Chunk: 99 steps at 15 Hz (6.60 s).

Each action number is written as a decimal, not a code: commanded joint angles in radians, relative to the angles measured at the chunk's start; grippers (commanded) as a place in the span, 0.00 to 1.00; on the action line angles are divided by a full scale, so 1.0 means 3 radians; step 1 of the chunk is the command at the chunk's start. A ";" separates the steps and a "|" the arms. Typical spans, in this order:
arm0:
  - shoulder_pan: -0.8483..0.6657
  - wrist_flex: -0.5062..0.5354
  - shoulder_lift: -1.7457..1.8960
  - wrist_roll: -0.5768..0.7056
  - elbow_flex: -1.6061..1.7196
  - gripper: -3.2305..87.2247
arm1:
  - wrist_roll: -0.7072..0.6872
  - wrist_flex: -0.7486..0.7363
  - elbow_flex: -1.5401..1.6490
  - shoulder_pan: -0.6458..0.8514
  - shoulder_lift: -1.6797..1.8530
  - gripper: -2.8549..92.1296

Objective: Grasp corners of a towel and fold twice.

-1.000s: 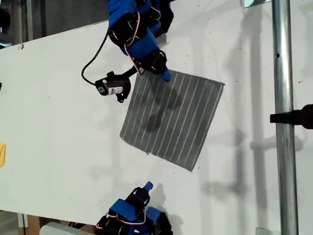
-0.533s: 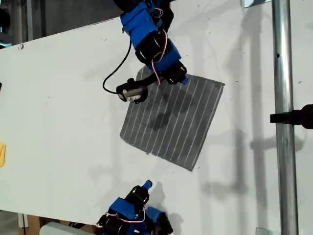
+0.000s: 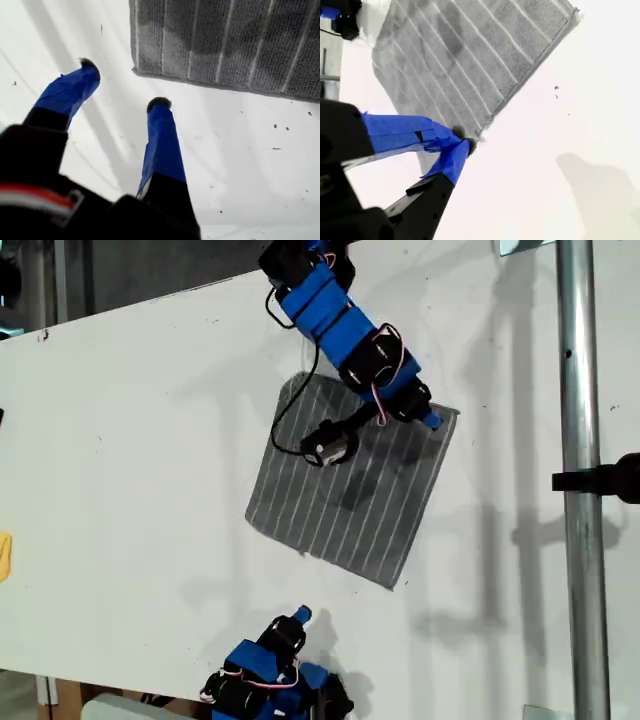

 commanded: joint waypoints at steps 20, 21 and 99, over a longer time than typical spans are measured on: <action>0.0562 -0.0424 0.0097 -0.0189 -0.0092 0.12 | -0.0077 -0.0537 -0.0133 0.0256 -0.1145 0.03; 0.0670 -0.0527 0.0118 -0.0169 -0.0123 0.26 | -0.0082 -0.0547 -0.0133 0.0261 -0.1145 0.03; -0.1156 0.0276 -0.4454 0.1406 -0.3457 0.03 | -0.0353 -0.1723 0.4939 0.1452 0.3697 0.03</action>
